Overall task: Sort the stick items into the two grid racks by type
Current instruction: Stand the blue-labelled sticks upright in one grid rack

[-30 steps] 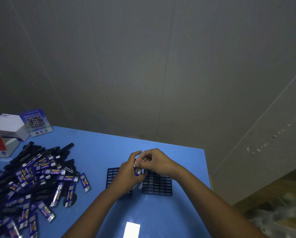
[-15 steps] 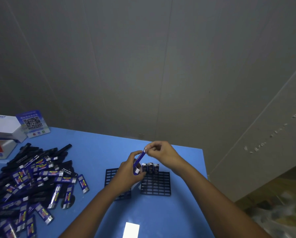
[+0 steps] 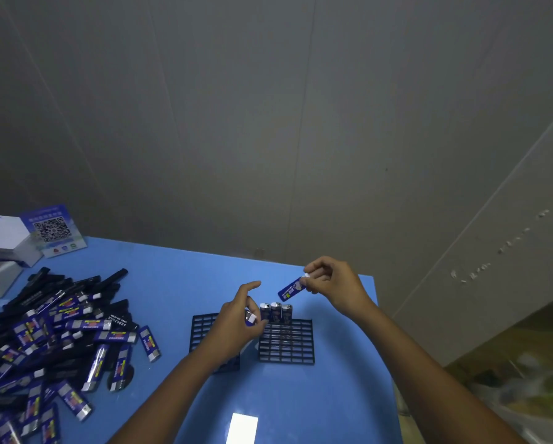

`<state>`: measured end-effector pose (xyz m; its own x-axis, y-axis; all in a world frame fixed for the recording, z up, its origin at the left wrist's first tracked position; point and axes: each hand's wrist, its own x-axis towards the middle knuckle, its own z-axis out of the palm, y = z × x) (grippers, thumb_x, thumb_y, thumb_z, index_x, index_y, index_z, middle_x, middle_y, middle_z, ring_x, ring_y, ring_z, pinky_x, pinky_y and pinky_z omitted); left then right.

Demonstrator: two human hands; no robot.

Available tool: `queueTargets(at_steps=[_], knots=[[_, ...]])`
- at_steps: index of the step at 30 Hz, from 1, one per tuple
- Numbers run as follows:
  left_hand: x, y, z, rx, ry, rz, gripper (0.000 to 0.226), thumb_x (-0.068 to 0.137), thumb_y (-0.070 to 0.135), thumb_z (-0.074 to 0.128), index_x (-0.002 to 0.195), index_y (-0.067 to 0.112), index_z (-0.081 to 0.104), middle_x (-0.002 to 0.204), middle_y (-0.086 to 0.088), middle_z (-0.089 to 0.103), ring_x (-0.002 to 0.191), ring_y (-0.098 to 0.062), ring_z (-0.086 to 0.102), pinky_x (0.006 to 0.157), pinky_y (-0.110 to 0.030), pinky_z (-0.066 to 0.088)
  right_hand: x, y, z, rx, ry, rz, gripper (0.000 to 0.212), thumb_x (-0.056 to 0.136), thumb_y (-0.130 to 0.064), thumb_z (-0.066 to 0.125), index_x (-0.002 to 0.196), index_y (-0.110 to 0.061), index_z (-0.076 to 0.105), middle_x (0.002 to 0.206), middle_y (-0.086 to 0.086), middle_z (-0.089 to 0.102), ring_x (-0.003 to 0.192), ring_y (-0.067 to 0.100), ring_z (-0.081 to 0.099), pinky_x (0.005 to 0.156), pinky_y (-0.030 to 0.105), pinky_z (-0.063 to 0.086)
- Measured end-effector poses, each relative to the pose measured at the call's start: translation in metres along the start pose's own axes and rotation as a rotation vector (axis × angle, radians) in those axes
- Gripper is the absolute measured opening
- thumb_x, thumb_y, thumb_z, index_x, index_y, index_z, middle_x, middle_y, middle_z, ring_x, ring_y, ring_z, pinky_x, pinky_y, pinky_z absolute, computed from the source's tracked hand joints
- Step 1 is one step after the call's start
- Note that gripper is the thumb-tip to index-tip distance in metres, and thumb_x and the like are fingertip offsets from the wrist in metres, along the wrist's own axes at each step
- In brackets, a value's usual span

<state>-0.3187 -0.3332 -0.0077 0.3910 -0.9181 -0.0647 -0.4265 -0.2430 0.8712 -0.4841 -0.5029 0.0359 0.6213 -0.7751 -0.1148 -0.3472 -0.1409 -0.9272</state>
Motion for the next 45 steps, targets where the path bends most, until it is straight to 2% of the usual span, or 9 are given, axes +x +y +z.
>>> queueTargets(at_steps=[4,6,10,14,16,23,31,37,45], knots=[[0.003,0.000,0.005,0.012,-0.009,0.013,0.076,0.082,0.006,0.075,0.144,0.023,0.036,0.084,0.002,0.064,0.083,-0.009,0.065,0.085,-0.005,0.044,0.001,0.010,-0.008,-0.163,0.044,-0.034,0.014,0.083,-0.006,0.078,0.089,-0.016,0.071,0.081,0.004,0.069,0.065,0.008,0.056,0.064,0.014,0.050],[0.004,0.001,0.007,0.017,-0.005,0.022,0.075,0.082,0.006,0.075,0.144,0.023,0.036,0.083,0.003,0.064,0.082,-0.008,0.065,0.082,0.002,0.038,0.000,0.014,-0.008,-0.281,0.030,-0.049,0.015,0.082,-0.003,0.076,0.087,-0.016,0.072,0.080,0.003,0.071,0.067,0.011,0.062,0.064,0.014,0.049],[0.005,0.001,0.009,0.023,0.001,0.017,0.075,0.082,0.007,0.075,0.144,0.023,0.036,0.082,0.004,0.064,0.083,-0.009,0.065,0.082,0.005,0.035,-0.002,0.023,-0.001,-0.373,-0.017,-0.042,0.019,0.079,0.002,0.074,0.080,-0.018,0.071,0.076,0.001,0.072,0.072,0.015,0.070,0.064,0.013,0.050],[0.004,0.000,0.007,0.013,0.009,0.013,0.074,0.083,0.007,0.075,0.143,0.026,0.036,0.084,0.003,0.064,0.086,-0.010,0.065,0.089,-0.005,0.044,-0.003,0.034,0.011,-0.411,-0.052,-0.039,0.022,0.079,0.001,0.078,0.078,-0.020,0.070,0.074,-0.002,0.071,0.066,0.004,0.067,0.062,0.008,0.048],[0.003,-0.001,0.004,0.005,0.013,0.002,0.074,0.083,0.006,0.075,0.143,0.025,0.036,0.084,0.003,0.063,0.085,-0.010,0.065,0.086,-0.003,0.043,-0.003,0.039,0.015,-0.418,-0.055,-0.044,0.022,0.080,0.001,0.077,0.079,-0.019,0.070,0.074,-0.002,0.071,0.066,0.000,0.066,0.062,0.008,0.048],[0.000,-0.003,-0.001,-0.011,0.023,-0.021,0.076,0.081,0.007,0.077,0.144,0.023,0.038,0.082,0.008,0.063,0.084,-0.008,0.065,0.087,-0.012,0.049,0.001,0.047,0.023,-0.480,-0.051,-0.035,0.024,0.081,-0.001,0.077,0.078,-0.023,0.069,0.075,-0.004,0.070,0.070,0.007,0.067,0.064,0.010,0.050],[0.001,-0.002,-0.001,-0.026,0.019,-0.006,0.077,0.080,0.008,0.078,0.144,0.023,0.037,0.081,0.006,0.064,0.082,-0.006,0.065,0.089,-0.014,0.050,0.002,0.046,0.024,-0.568,-0.090,-0.041,0.015,0.082,-0.003,0.075,0.084,-0.017,0.072,0.071,-0.010,0.063,0.066,0.001,0.058,0.060,0.005,0.043],[0.002,-0.003,0.002,-0.021,0.010,-0.002,0.075,0.080,0.007,0.077,0.143,0.021,0.038,0.082,0.003,0.064,0.081,-0.009,0.064,0.084,-0.010,0.049,0.008,0.042,0.025,-0.699,-0.165,-0.070,0.015,0.085,-0.001,0.068,0.089,-0.015,0.073,0.079,-0.005,0.065,0.074,0.009,0.057,0.058,0.007,0.035],[0.001,-0.001,0.002,-0.026,0.023,-0.009,0.075,0.080,0.007,0.077,0.143,0.022,0.039,0.082,0.004,0.064,0.081,-0.010,0.065,0.085,-0.011,0.050,0.013,0.036,0.027,-0.806,-0.181,-0.089,0.010,0.087,-0.003,0.068,0.090,-0.012,0.071,0.092,0.005,0.069,0.083,0.019,0.062,0.070,0.024,0.047]])
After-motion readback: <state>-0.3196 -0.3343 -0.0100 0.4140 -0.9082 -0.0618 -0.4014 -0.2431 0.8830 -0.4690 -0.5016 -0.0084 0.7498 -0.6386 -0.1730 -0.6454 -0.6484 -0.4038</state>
